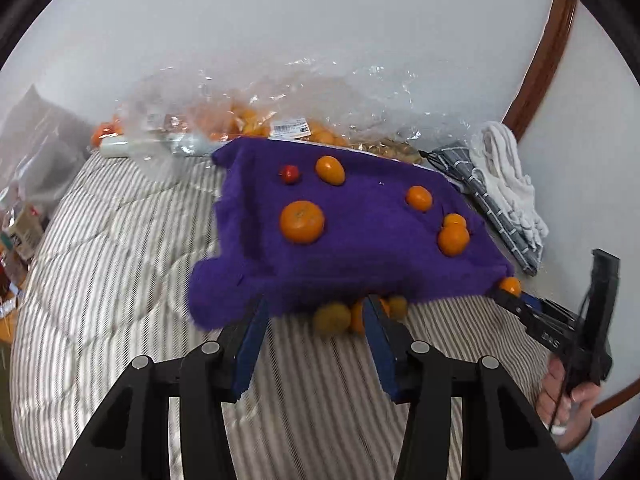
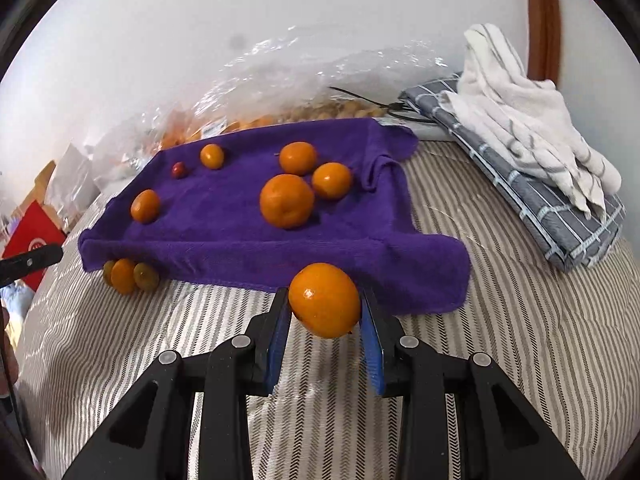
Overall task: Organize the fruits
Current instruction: 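Grasp a yellow-green fruit with the left tool while the right tool holds its orange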
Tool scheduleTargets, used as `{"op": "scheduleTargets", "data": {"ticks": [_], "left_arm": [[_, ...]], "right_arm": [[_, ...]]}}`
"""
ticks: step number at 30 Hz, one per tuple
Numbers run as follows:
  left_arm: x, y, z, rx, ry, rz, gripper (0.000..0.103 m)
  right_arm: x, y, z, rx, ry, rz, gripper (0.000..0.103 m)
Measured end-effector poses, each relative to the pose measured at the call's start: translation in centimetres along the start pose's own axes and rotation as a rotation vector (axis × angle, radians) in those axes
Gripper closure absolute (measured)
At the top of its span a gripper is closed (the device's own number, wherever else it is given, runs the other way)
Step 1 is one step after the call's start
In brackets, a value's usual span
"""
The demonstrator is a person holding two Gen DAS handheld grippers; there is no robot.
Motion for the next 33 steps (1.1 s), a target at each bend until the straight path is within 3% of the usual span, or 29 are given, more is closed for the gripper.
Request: {"op": "scheduleTargets", "data": {"ticks": [6,10,14,19,22,33], "left_arm": [[-0.7,2.8,-1.4,-0.029,0.000,0.000,0.062],[-1.8,4.2,-1.0,-0.040,-0.029,0.046,0.073],[-2.1,4.5,-1.1,-0.078,-0.074,0.038,0.076],[-1.9,3.5,-0.2,-0.020,-0.080,0.007,0.077],[-2.4,3.2,1.0,0.066,-0.061,0.027,0.078],[-2.5,4.0,-0.1,0.139,0.050,0.059,0.075]], "right_arm": [[-0.1,0.3,-0.7,-0.006,0.034,0.013,0.069],[-0.1,0.6,-1.0,-0.007,0.057,0.019,0.069],[-0.1,0.8,-0.8,-0.006,0.052,0.026,0.069],[-0.1,0.8,-0.8,-0.001,0.042,0.025,0.069],[-0.2,0.7,-0.8,0.000,0.040,0.022,0.069],[-0.3,0.7,-0.6,-0.007,0.016,0.022,0.069]]}}
Point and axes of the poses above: each gripper's, at about its wrist camera, not at the fingertips, and y roughly the way its jaws point, z to its left, x to its top, the point moved 10 cm from there along y, roughly the way its jaws point, and after that the axes turned 14 degrees about y, right-handed, at the moved point
